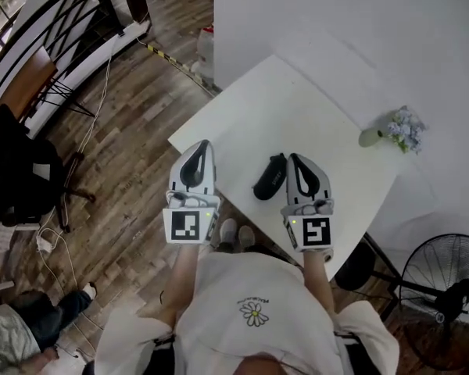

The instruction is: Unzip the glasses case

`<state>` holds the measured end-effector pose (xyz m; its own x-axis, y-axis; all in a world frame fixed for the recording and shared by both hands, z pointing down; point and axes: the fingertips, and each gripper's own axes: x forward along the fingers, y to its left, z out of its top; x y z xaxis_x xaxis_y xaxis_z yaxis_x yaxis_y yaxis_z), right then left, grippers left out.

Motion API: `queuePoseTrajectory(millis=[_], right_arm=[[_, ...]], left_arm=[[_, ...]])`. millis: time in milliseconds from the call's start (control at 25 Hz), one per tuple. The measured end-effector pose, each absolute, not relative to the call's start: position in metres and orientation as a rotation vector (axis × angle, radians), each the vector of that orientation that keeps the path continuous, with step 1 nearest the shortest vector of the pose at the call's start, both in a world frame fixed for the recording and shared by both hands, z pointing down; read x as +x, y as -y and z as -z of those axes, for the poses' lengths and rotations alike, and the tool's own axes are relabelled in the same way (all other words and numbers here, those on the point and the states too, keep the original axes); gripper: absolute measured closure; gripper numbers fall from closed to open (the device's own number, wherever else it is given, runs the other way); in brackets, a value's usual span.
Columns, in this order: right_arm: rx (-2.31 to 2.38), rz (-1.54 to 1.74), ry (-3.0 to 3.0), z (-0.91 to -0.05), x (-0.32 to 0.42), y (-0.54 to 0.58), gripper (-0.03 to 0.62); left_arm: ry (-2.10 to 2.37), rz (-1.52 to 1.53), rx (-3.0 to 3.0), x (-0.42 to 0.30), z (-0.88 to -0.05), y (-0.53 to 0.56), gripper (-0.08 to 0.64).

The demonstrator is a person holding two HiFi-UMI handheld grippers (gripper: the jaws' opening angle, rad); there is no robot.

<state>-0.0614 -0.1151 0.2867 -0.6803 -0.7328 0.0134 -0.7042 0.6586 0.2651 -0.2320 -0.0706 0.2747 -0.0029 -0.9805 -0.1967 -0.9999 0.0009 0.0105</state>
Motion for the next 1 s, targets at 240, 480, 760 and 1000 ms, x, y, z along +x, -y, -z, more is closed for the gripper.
queuePoseTrajectory(millis=[240,480,760,1000], right_arm=[[1.196,0.314,2.749,-0.295,-0.053,0.129,0.586],[1.171,0.294,2.765,-0.3,-0.039,0.129,0.586],[1.14,0.168,2.707,-0.335,-0.016,0.126,0.586],[1.042,0.006,2.58,-0.399,0.003,0.128,0.586]], left_arm=[[-2.112,-0.205,-2.159,-0.22,-0.286,0.086,0.546],[-2.084,-0.187,-2.213,-0.199,-0.293,0.092,0.546],[-1.921,0.034,-2.473,-0.168,-0.341,0.105,0.546],[-1.841,0.266,-2.672,-0.146,-0.42,0.108,0.545]])
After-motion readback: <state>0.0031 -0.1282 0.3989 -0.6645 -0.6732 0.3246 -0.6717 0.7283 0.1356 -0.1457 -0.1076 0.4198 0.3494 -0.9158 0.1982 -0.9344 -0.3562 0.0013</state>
